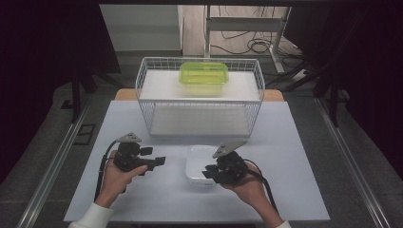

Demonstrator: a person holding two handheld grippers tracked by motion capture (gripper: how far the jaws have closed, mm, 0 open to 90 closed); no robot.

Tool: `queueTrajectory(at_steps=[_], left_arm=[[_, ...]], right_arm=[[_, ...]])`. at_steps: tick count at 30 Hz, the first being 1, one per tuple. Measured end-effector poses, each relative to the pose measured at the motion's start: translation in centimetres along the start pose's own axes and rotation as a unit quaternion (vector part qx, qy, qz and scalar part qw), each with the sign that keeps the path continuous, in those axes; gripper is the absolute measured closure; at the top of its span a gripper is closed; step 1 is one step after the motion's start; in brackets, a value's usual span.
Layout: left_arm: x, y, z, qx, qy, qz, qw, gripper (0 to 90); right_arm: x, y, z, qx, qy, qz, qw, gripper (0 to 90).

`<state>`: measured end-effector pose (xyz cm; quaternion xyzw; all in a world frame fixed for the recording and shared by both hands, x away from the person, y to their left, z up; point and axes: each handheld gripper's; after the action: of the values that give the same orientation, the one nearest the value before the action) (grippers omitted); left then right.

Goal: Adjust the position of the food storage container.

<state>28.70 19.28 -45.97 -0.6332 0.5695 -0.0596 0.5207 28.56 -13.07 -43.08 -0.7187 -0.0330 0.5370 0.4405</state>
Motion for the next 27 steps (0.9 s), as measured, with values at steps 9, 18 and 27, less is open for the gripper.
queueTrajectory(at_steps=[9, 18, 27], left_arm=[[0.2, -0.1, -0.5, -0.017, 0.011, -0.014, 0.9997, 23.7], [1.2, 0.1, -0.8, -0.048, 0.040, -0.012, 0.9980, 22.4], [1.7, 0.2, -0.6, -0.068, 0.042, -0.011, 0.9968, 22.9]], right_arm=[[-1.2, 1.1, -3.2, 0.111, 0.029, -0.036, 0.9928, 30.4], [-1.1, 2.7, -5.9, 0.190, 0.011, -0.042, 0.9808, 28.4], [-0.5, 3.7, -7.1, 0.222, 0.001, -0.039, 0.9744, 31.5]])
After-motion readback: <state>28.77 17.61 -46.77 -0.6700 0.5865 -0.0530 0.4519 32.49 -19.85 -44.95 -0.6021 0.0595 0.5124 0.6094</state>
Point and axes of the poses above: each handheld gripper's, and its own axes: x roughly forward along the jaws, y roughly out of its underside, z roughly to its left, and after that the axes turned 12 degrees about y, right-handed
